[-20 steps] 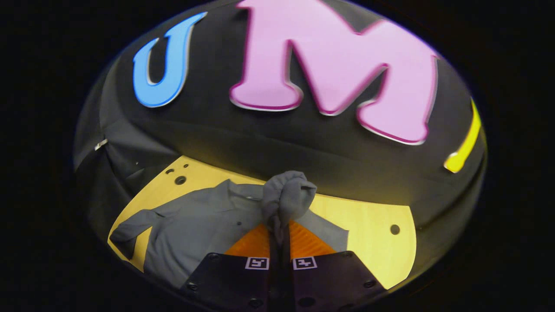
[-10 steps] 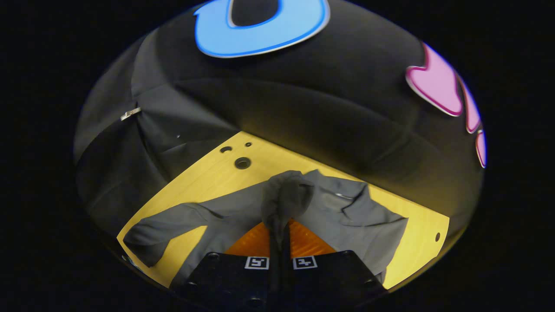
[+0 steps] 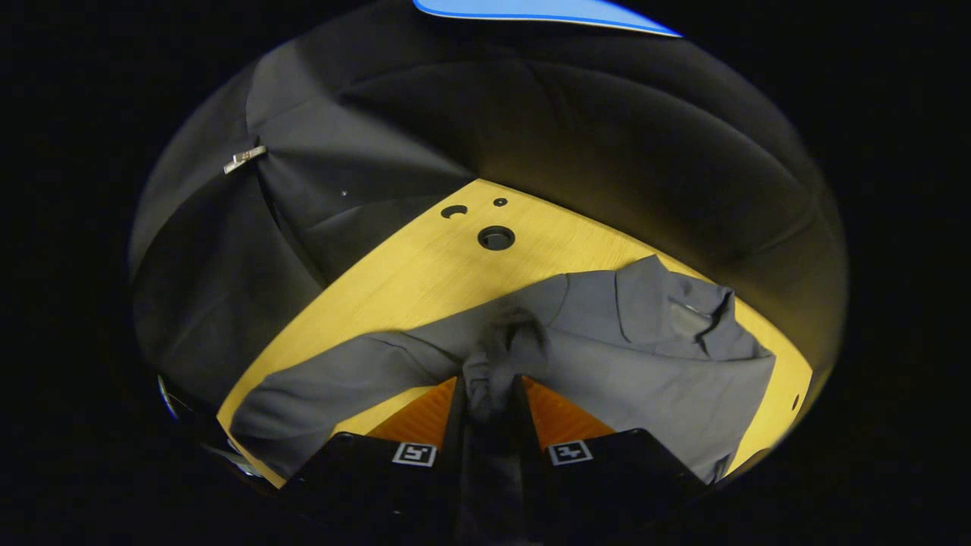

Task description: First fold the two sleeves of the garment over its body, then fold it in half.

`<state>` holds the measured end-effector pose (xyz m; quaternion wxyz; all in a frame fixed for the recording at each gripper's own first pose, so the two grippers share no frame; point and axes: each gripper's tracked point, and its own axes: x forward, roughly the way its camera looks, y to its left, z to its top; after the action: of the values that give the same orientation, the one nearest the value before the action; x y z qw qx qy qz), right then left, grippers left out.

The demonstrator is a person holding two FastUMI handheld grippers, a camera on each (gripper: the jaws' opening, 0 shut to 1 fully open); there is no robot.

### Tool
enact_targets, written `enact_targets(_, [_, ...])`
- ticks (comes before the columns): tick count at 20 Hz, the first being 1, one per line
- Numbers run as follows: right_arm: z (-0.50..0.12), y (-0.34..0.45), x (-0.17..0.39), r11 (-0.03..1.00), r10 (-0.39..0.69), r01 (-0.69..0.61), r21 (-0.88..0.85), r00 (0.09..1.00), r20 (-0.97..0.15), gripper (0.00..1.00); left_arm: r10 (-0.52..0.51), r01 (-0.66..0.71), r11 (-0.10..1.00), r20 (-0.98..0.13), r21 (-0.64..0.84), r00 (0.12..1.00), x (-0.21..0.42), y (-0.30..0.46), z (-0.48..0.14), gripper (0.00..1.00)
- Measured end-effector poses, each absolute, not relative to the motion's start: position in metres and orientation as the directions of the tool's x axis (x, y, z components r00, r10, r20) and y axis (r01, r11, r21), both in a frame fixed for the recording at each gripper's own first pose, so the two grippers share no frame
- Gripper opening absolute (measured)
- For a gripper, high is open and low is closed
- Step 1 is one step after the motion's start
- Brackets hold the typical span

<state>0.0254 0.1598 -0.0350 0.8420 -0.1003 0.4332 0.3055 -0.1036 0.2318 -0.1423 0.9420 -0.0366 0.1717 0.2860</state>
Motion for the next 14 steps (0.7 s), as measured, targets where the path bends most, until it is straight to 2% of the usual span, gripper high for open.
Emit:
enact_targets(3, [-0.007,0.148,0.026,0.797,0.448,-0.597,0.092,0.482,-0.753,0.99,0.524,-0.57,0.822,-0.387,-0.005,0.759,-0.106,0.24,-0.162,0.99])
enact_targets(4, [0.006,0.143,0.022,0.798,0.463,-0.594,0.101,0.497,-0.734,0.96,0.525,-0.578,0.816,-0.405,-0.012,0.749,-0.108,0.243,-0.171,0.98])
enact_targets(7, [0.041,0.112,0.018,0.809,0.472,-0.58,0.095,0.545,-0.693,0.98,0.508,-0.578,0.816,-0.456,-0.018,0.731,-0.102,0.25,-0.203,0.99])
enact_targets(14, [0.113,-0.022,0.004,0.892,0.367,-0.452,0.016,0.703,-0.609,0.98,0.457,-0.566,0.824,-0.573,-0.014,0.68,-0.067,0.276,-0.279,0.99])
